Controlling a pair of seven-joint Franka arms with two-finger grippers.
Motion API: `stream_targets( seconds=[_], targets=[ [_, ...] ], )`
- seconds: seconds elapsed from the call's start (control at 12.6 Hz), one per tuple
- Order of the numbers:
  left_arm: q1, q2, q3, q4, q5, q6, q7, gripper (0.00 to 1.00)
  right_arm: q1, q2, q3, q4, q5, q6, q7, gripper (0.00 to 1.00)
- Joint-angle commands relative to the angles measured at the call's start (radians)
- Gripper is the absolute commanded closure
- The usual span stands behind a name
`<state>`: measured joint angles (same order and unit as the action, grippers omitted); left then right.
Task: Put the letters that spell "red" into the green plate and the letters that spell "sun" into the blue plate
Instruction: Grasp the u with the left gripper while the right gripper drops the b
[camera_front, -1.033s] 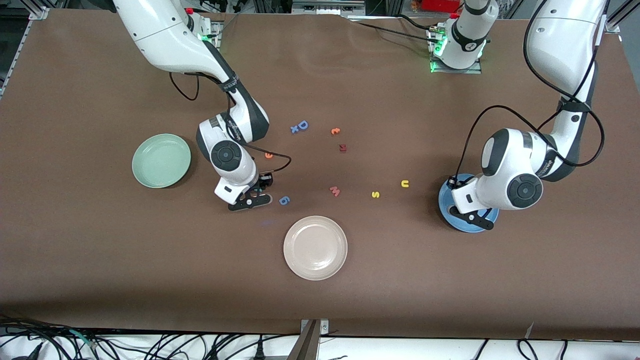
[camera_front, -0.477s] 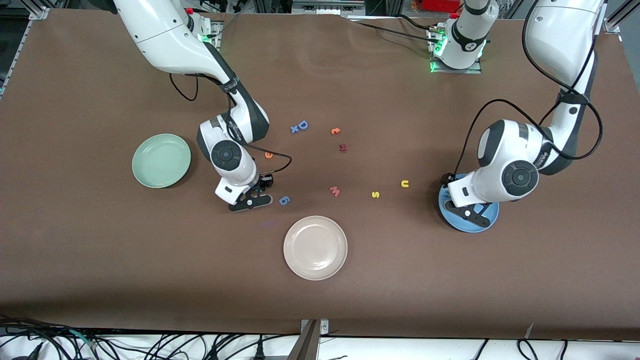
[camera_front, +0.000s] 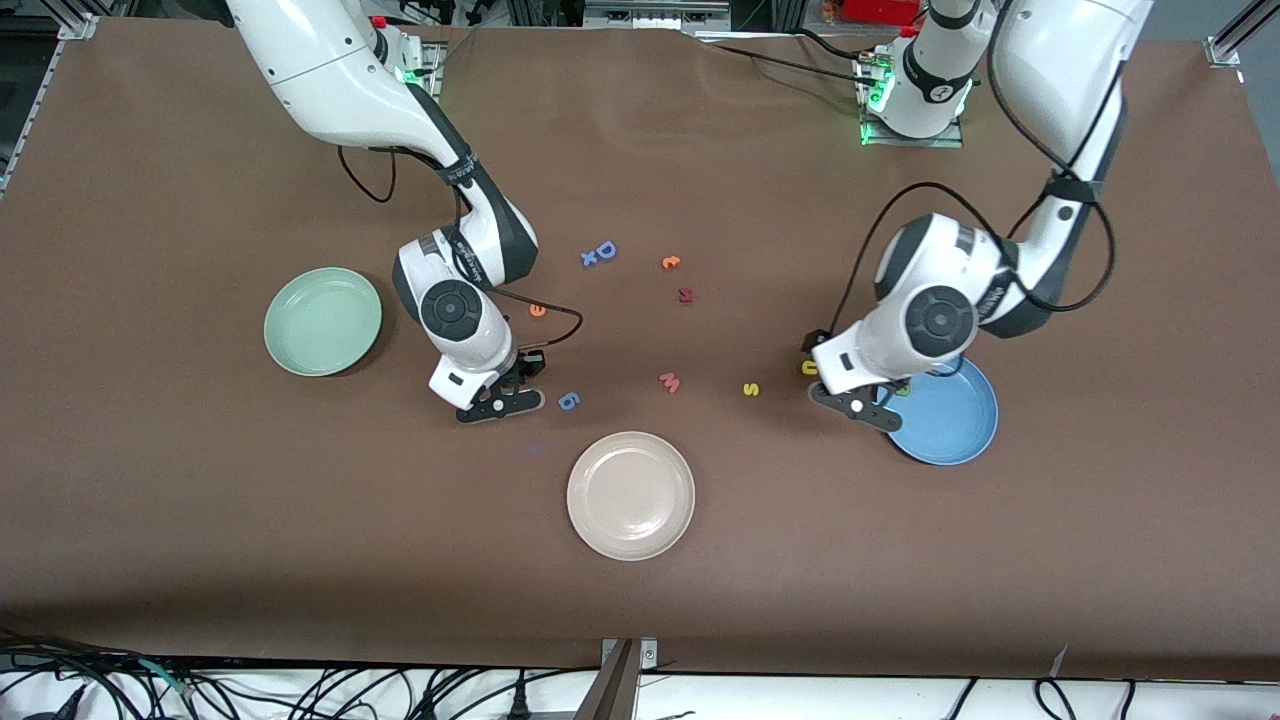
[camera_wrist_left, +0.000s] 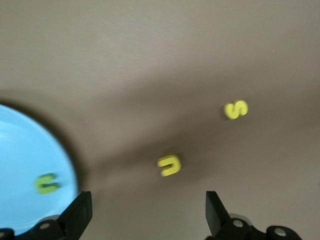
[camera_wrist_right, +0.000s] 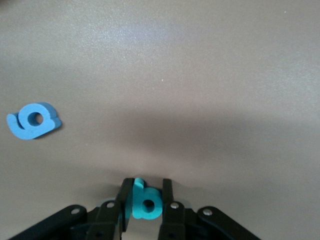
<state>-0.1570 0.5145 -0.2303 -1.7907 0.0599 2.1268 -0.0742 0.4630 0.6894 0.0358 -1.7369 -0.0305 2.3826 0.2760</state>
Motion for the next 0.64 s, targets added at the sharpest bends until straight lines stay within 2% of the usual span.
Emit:
stream_targets(
  seconds=[0.0,0.16,0.24,0.32,0.48,0.56],
  targets=[
    [-0.012,0.042,0.003,-0.021,0.005,0.091,-0.068,0.03,0.008,-0.001,-0.007,-0.015,0.018,0.017,-0.009,0.83],
    [-0.003,0.056,0.005,-0.082,0.017,0.219,-0.070,0.06,0.008,-0.016,-0.008,-0.009,0.017,-0.022,-0.012,0.83],
    [0.004,0.053,0.005,-0.129,0.015,0.278,-0.070,0.13,0.006,-0.027,-0.010,-0.007,0.018,-0.040,-0.011,0.83],
    [0.010,0.038,0.005,-0.178,0.017,0.307,-0.070,0.15,0.005,-0.037,-0.013,-0.004,0.018,-0.071,-0.009,0.83],
    [0.010,0.032,0.003,-0.203,0.017,0.314,-0.072,0.22,-0.006,-0.070,-0.026,-0.004,0.018,-0.121,-0.012,0.83],
    [0.008,0.030,0.002,-0.203,0.015,0.314,-0.073,0.32,-0.012,-0.083,-0.034,-0.004,0.018,-0.149,-0.017,0.83]
  ],
)
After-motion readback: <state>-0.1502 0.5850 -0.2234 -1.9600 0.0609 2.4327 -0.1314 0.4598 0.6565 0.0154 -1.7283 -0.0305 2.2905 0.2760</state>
